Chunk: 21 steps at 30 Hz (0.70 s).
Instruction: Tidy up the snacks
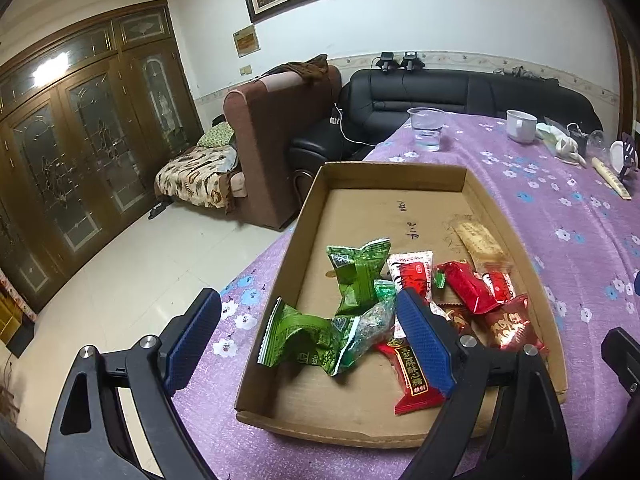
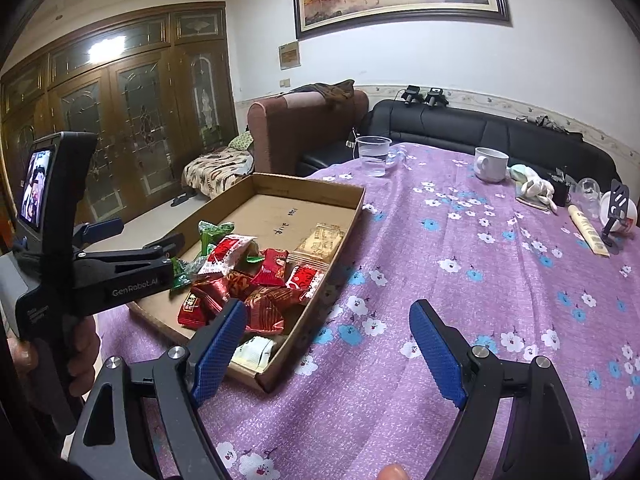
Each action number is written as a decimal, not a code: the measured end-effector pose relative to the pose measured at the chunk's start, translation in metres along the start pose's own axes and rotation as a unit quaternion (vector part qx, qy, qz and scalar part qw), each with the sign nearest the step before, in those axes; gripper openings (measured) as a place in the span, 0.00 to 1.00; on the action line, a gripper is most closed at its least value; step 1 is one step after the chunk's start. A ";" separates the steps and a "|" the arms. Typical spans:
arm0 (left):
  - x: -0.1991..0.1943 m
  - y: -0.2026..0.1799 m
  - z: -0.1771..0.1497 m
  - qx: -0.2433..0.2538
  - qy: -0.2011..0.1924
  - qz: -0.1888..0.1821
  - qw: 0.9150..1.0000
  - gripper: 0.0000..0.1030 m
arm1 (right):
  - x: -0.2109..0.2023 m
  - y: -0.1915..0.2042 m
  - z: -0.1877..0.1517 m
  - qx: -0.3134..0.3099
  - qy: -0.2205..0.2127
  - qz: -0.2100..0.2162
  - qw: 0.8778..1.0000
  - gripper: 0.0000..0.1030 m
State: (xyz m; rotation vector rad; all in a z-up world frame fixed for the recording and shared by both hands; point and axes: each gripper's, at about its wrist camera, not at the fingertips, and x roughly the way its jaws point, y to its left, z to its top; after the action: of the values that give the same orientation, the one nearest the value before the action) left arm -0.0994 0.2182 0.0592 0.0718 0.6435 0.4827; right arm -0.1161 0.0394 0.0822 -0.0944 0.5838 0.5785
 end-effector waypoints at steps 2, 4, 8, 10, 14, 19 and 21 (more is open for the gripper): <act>0.000 0.000 -0.001 0.001 -0.001 0.001 1.000 0.88 | 0.001 0.001 0.000 -0.002 0.002 0.000 1.000 0.82; 0.000 0.000 -0.001 0.000 -0.001 0.001 1.000 0.88 | 0.002 0.002 -0.001 -0.005 0.003 -0.001 1.000 0.82; 0.002 0.002 -0.001 -0.002 0.001 0.003 1.000 0.88 | 0.004 0.004 -0.002 -0.010 0.005 -0.002 1.000 0.82; 0.003 0.004 -0.001 -0.004 0.002 0.002 1.000 0.88 | 0.004 0.004 -0.002 -0.011 0.005 -0.002 1.000 0.82; 0.003 0.006 -0.001 -0.006 0.002 0.005 1.000 0.88 | 0.005 0.004 -0.003 -0.010 0.004 -0.002 1.000 0.82; 0.004 0.007 -0.001 -0.008 0.003 0.006 1.000 0.88 | 0.005 0.004 -0.003 -0.010 0.004 -0.002 1.000 0.82; 0.004 0.008 -0.002 -0.010 0.003 0.005 1.000 0.88 | 0.005 0.004 -0.003 -0.010 0.004 -0.002 1.000 0.82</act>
State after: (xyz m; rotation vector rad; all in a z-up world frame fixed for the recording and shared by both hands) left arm -0.1008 0.2268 0.0573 0.0553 0.6444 0.4998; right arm -0.1161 0.0449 0.0772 -0.1170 0.5860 0.5813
